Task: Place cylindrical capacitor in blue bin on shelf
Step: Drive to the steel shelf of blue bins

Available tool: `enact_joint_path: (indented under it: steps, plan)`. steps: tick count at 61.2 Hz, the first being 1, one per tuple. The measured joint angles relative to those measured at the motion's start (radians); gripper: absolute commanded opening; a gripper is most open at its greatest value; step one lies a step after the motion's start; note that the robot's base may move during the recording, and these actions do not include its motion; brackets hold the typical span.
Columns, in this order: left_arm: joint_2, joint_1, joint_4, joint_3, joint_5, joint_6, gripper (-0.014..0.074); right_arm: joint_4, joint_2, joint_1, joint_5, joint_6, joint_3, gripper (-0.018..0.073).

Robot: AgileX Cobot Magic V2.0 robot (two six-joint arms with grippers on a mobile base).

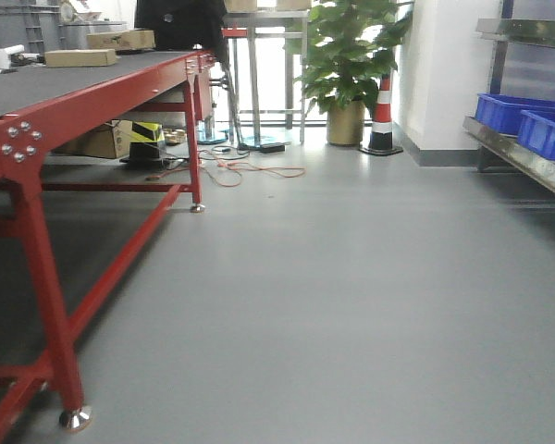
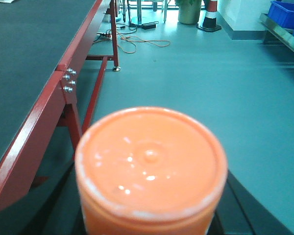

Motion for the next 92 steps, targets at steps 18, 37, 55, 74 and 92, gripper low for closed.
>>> enact_joint_path:
  steps: [18, 37, 55, 74, 92]
  plan:
    - [0.0, 0.0, 0.0, 0.0, 0.0, 0.0, -0.0111, 0.0, 0.0, 0.0, 0.0, 0.0, 0.0, -0.0162]
    - [0.0, 0.0, 0.0, 0.0, -0.002, 0.0, -0.0111, 0.0, 0.0, 0.0, 0.0, 0.0, 0.002, -0.0162]
    - [0.0, 0.0, 0.0, 0.0, -0.002, 0.0, -0.0111, 0.0, 0.0, 0.0, 0.0, 0.0, 0.002, -0.0162]
    - [0.0, 0.0, 0.0, 0.0, -0.002, 0.0, -0.0111, 0.0, 0.0, 0.0, 0.0, 0.0, 0.002, -0.0162]
    - [0.0, 0.0, 0.0, 0.0, -0.002, 0.0, -0.0111, 0.0, 0.0, 0.0, 0.0, 0.0, 0.002, -0.0162]
